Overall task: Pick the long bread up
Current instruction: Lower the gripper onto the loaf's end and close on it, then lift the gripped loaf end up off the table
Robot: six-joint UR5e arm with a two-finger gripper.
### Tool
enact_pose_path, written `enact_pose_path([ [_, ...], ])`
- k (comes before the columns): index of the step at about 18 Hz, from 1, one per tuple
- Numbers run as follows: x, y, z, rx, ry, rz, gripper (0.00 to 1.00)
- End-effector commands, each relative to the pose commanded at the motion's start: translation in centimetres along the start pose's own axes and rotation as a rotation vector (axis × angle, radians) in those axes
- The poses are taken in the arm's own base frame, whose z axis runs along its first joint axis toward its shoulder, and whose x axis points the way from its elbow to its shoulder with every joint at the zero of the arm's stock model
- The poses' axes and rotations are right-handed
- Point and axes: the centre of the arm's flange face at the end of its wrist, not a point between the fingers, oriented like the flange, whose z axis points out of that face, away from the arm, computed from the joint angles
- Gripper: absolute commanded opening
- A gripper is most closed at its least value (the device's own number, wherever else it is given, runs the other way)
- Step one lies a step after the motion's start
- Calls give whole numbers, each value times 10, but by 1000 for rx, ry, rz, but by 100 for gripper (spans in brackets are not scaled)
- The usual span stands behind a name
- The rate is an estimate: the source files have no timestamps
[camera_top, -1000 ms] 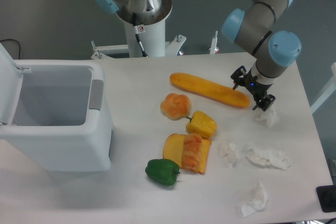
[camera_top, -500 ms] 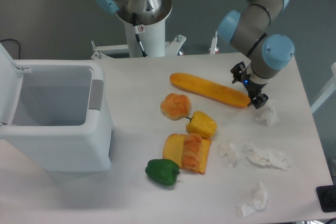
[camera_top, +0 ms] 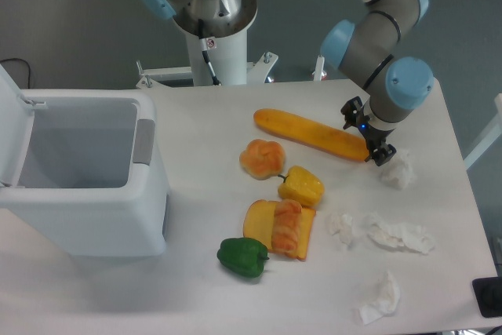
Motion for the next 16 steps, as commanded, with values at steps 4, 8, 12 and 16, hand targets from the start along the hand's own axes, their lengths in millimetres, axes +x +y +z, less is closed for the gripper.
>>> enact_pose_path([
  [4,3,-7,6,-5,9,11,85],
  [8,1,-13,14,-12,-1,12,66],
  [12,1,-9,11,-15,-10,5,11],
  [16,-1,4,-2,-17,-33,-18,0],
])
